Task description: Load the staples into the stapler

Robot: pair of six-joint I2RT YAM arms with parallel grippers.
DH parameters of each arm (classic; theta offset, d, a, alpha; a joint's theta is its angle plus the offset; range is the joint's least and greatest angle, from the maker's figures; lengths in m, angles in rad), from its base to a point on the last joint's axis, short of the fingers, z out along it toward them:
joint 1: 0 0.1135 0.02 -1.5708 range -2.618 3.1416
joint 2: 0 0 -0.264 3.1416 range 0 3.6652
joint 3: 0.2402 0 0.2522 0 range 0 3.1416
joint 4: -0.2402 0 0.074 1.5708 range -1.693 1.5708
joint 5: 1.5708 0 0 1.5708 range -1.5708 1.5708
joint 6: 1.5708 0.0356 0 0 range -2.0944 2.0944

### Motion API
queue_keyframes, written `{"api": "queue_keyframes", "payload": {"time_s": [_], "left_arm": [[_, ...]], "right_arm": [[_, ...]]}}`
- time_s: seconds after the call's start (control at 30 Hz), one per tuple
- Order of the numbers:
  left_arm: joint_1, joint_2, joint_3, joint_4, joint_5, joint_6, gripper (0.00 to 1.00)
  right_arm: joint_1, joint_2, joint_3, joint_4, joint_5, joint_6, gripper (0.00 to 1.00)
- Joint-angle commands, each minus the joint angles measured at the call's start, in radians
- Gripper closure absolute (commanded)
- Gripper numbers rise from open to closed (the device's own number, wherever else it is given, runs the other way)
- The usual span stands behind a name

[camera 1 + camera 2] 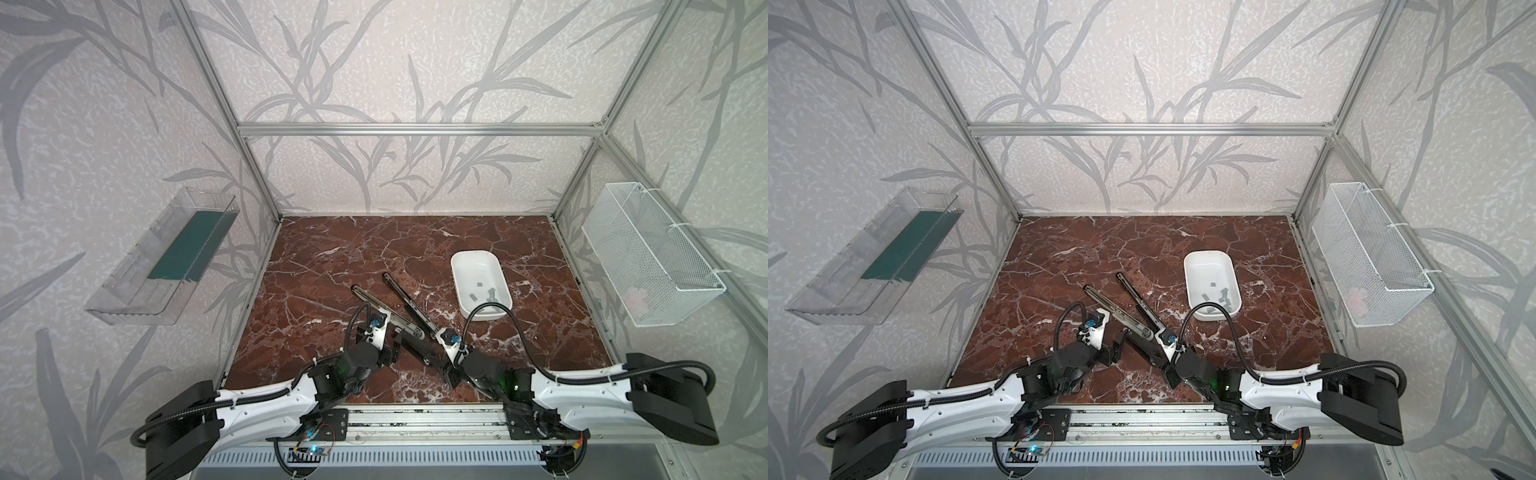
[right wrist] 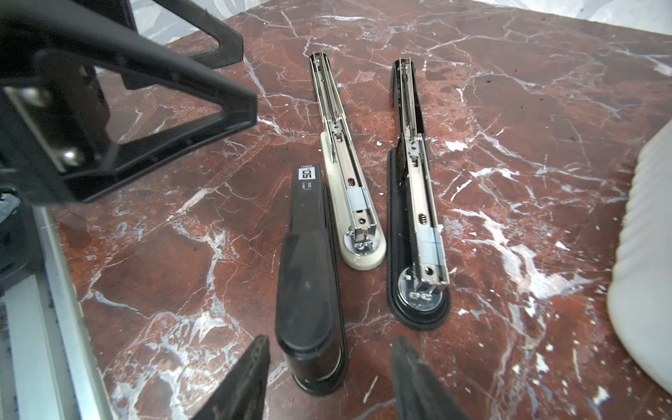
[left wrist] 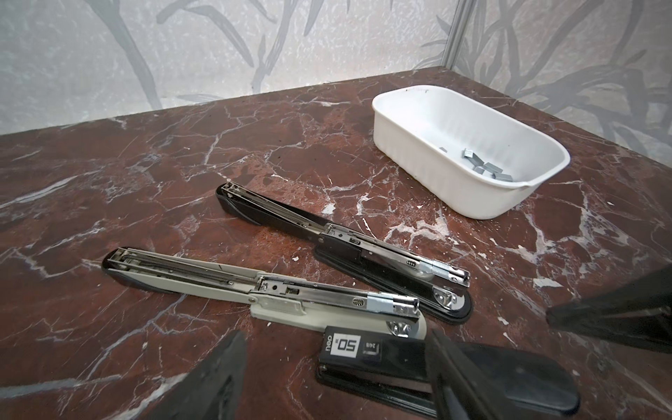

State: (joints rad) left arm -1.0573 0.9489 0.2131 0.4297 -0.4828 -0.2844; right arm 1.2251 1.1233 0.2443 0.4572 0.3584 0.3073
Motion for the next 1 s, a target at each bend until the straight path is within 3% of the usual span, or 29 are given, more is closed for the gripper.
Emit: {"api": "queue_keyframes", "payload": {"time_s": [0.0, 0.17, 0.43, 0.6, 0.97], "left_arm": [[0.004, 0.044, 0.065, -0.102, -0.043, -0.103, 0.21], [0.004, 0.126, 0.120, -0.142, -0.032, -0.200, 0.24], [0.003, 0.204, 0.155, -0.166, 0.002, -0.311, 0.27], [0.004, 0.260, 0.157, -0.099, 0.083, -0.296, 0.28], [0.000, 0.354, 0.152, 0.011, 0.136, -0.321, 0.31]], "right_arm": [[-0.005, -0.078, 0.054, -0.179, 0.016, 0.023, 0.49], [-0.013, -0.082, 0.112, -0.233, 0.014, 0.056, 0.62], [-0.051, 0.017, 0.189, -0.247, -0.054, 0.115, 0.64], [-0.053, 0.088, 0.201, -0.223, -0.097, 0.115, 0.64], [-0.053, 0.180, 0.191, -0.190, -0.114, 0.142, 0.76]]}}
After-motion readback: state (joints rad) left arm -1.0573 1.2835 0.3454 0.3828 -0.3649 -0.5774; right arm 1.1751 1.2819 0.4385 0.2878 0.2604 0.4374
